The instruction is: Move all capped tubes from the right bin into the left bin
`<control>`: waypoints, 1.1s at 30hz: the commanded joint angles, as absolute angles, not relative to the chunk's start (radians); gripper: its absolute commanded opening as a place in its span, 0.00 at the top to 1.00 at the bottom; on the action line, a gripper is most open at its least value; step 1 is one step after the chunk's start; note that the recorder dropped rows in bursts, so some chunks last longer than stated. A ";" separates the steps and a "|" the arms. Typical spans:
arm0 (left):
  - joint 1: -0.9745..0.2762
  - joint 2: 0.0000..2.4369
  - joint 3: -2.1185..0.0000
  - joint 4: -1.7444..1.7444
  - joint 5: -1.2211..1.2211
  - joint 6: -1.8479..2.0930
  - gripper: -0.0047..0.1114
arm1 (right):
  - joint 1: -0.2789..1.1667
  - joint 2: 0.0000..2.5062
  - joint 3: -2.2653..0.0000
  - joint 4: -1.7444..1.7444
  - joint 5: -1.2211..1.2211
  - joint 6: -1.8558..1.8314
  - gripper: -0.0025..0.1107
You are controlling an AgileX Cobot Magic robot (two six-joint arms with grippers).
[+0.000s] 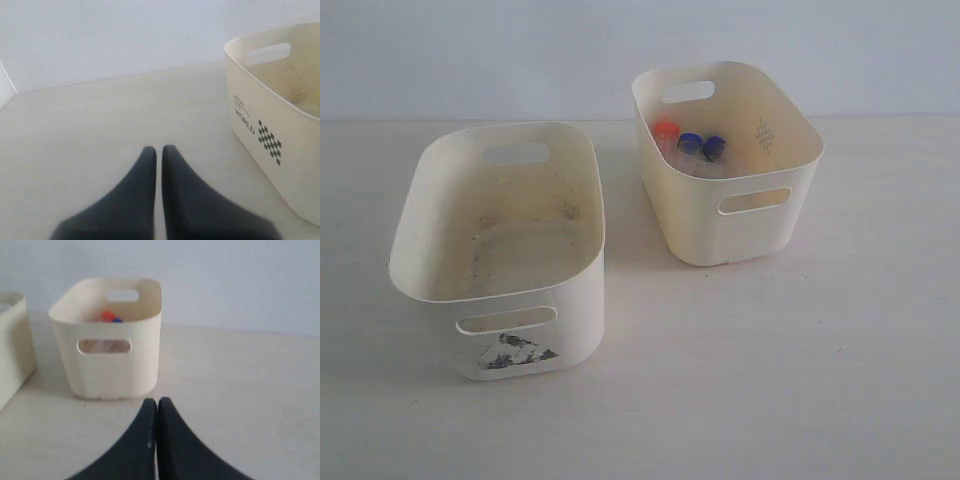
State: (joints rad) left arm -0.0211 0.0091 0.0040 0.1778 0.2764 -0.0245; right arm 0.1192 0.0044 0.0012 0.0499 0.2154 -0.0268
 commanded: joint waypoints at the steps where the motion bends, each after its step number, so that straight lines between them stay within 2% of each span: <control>1: -0.020 0.007 0.000 0.177 0.261 -0.036 0.92 | 0.112 0.000 0.000 0.039 0.035 -0.035 0.98; 5: -0.020 0.007 0.000 0.177 0.261 -0.036 0.92 | 0.112 0.000 0.000 0.027 -0.327 -0.062 0.98; 8: -0.020 0.007 0.000 0.177 0.261 -0.036 0.92 | 0.112 0.000 -0.048 0.105 -0.390 -0.042 0.98; 11: -0.020 0.007 0.000 0.177 0.261 -0.036 0.92 | 0.112 0.082 -0.188 0.239 -0.225 -0.202 0.98; 14: -0.020 0.007 0.000 0.177 0.261 -0.036 0.92 | 0.112 0.249 -0.356 0.342 0.050 -0.237 0.98; 15: -0.020 0.007 0.000 0.177 0.261 -0.036 0.92 | 0.112 0.404 -0.477 0.356 0.328 -0.173 0.98; 17: -0.020 0.007 0.000 0.177 0.261 -0.036 0.92 | 0.112 0.640 -0.610 0.348 0.625 -0.148 0.98; 19: -0.020 0.007 0.000 0.177 0.261 -0.036 0.92 | 0.112 0.812 -0.696 0.367 0.724 -0.148 0.98; 26: -0.020 0.007 0.000 0.177 0.261 -0.036 0.92 | 0.112 1.134 -0.874 0.418 0.567 -0.252 0.98; 30: -0.020 0.007 0.000 0.177 0.261 -0.036 0.92 | 0.112 1.275 -1.047 0.615 0.541 -0.467 0.98; 33: -0.020 0.007 0.000 0.177 0.261 -0.036 0.92 | 0.114 1.389 -1.175 0.653 0.564 -0.466 0.98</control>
